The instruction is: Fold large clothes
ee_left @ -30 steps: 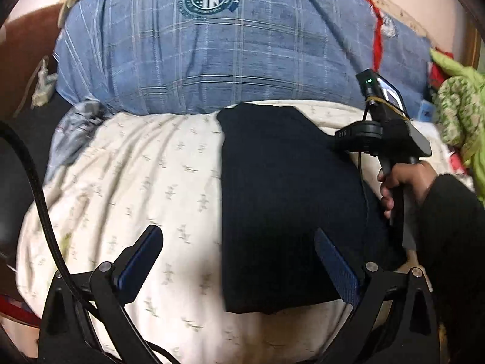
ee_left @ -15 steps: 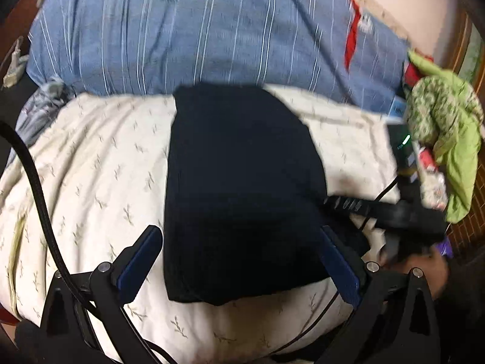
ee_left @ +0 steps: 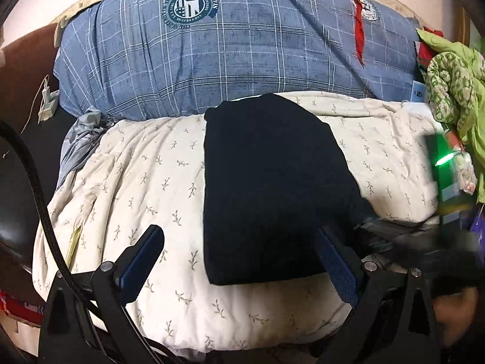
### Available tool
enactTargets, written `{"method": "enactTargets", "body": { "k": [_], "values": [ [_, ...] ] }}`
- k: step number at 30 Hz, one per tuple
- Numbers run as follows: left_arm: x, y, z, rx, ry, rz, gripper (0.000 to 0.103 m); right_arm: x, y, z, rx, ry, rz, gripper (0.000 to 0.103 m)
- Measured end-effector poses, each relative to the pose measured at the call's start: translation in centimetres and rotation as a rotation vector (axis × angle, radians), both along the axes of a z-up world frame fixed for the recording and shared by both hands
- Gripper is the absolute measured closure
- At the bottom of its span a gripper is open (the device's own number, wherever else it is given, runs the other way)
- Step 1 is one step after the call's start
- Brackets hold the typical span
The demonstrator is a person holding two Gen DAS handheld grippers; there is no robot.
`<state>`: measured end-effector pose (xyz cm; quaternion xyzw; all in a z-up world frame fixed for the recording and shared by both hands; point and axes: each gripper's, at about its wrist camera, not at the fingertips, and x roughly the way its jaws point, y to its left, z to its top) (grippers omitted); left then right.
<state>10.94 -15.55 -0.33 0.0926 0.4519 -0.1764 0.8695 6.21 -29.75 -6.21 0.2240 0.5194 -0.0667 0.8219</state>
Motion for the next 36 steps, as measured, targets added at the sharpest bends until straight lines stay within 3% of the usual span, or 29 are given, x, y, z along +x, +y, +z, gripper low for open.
{"method": "enactTargets", "body": {
  "k": [3,6,8,9,10,12,19,22,32,36],
  "values": [
    [-0.6,0.8,0.5,0.001,-0.004,0.014,0.004,0.4,0.1,-2.4,-0.054,0.048,0.004,0.098],
    [-0.8,1.8,1.2,-0.006,-0.010,0.034,0.004,0.3,-0.1,-0.8,-0.102,0.044,-0.041,0.098],
    [-1.0,2.4,1.8,-0.029,-0.012,0.042,0.004,-0.3,0.7,1.5,-0.158,0.012,-0.045,0.090],
    [-1.2,2.6,2.1,-0.037,-0.014,0.045,0.004,-0.7,1.1,2.5,-0.170,-0.002,-0.050,0.077],
    [-1.3,2.8,2.4,-0.040,-0.016,0.045,0.004,-1.0,1.6,3.7,-0.184,-0.017,-0.060,0.052],
    [-1.8,3.0,3.1,-0.033,-0.025,0.050,0.003,-1.8,2.6,5.7,-0.223,-0.058,-0.072,0.029],
    [-3.1,5.3,5.3,-0.070,-0.021,0.093,0.002,-5.0,7.3,10.5,-0.353,-0.090,-0.048,0.025],
    [-3.9,6.6,6.0,-0.092,-0.011,0.110,0.002,-6.5,8.8,10.8,-0.344,-0.083,-0.042,0.024],
    [-7.4,9.2,5.8,-0.034,-0.025,0.190,0.001,-10.0,12.0,11.5,-0.350,-0.105,-0.009,0.024],
    [-8.1,9.9,6.0,-0.058,-0.031,0.196,0.001,-11.2,13.0,12.2,-0.379,-0.117,-0.004,0.024]
  ]
}}
